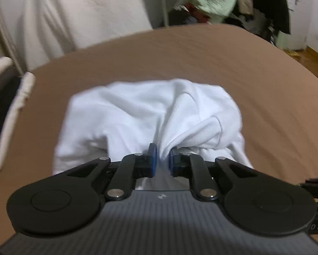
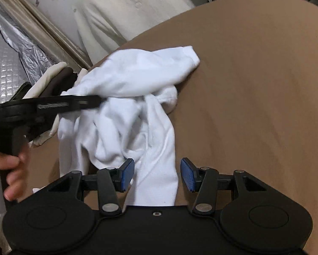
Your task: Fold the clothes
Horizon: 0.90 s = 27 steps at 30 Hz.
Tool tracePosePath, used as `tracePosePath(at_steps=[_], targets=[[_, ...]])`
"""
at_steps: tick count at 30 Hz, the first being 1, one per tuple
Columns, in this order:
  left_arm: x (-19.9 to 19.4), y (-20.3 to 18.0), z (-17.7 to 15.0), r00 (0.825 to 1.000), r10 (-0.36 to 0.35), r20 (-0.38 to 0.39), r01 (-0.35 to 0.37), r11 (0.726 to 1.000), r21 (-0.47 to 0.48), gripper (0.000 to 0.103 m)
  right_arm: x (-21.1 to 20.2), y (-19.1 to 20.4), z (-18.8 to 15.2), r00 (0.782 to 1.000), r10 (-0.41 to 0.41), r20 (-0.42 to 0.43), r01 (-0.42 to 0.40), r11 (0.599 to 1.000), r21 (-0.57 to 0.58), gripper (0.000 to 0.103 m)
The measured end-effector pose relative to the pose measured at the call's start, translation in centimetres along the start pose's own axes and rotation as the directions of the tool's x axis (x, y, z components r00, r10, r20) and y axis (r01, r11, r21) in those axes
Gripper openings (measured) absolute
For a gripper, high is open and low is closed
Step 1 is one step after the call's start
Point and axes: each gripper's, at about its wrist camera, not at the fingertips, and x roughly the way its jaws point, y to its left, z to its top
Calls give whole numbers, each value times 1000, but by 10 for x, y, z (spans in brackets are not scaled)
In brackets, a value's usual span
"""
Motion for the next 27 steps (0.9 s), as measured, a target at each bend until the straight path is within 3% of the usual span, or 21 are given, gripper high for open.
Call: tracePosePath(at_steps=[3,5,7,11,16,19,22,23,24,27], targets=[[-24,17,4,989,96,112,-92,995,-34,10,2,0,-2,1000,-10,-5,10,1000,0,54],[-44,31,7,964,168,208,-150,984,-97,10,3,1,-3,999,-43,-11,43,999,1,54],[-61,46,10,942,215,256,-178,971,-161,10,4,1,-4,998,-65,-14,66,998,10,55],[-87,66,10,890,327,316,-295,944,-147,10,2,4,-5,997,-80,-12,80,997,-4,55],[-146,132,3,836,426,346,-337,896,-290,10,-3,14,-7,997,-81,-13,80,995,-50,55],[-190,184,-4,783,528,330,-394,831,-393,10,-6,22,-7,998,-66,-9,65,995,-76,57],[-222,233,-22,701,650,293,-491,738,-463,6,-9,30,-10,998,-66,-2,65,992,-108,57],[-226,251,-30,701,663,264,-492,717,-494,6,-10,32,-11,998,-62,-3,61,992,-110,58],[-227,271,-42,715,665,217,-485,694,-532,6,-10,33,-11,998,-57,-6,56,992,-109,58],[-207,318,-81,777,629,36,-491,640,-592,6,-10,38,-13,999,-49,-19,47,993,-110,58]])
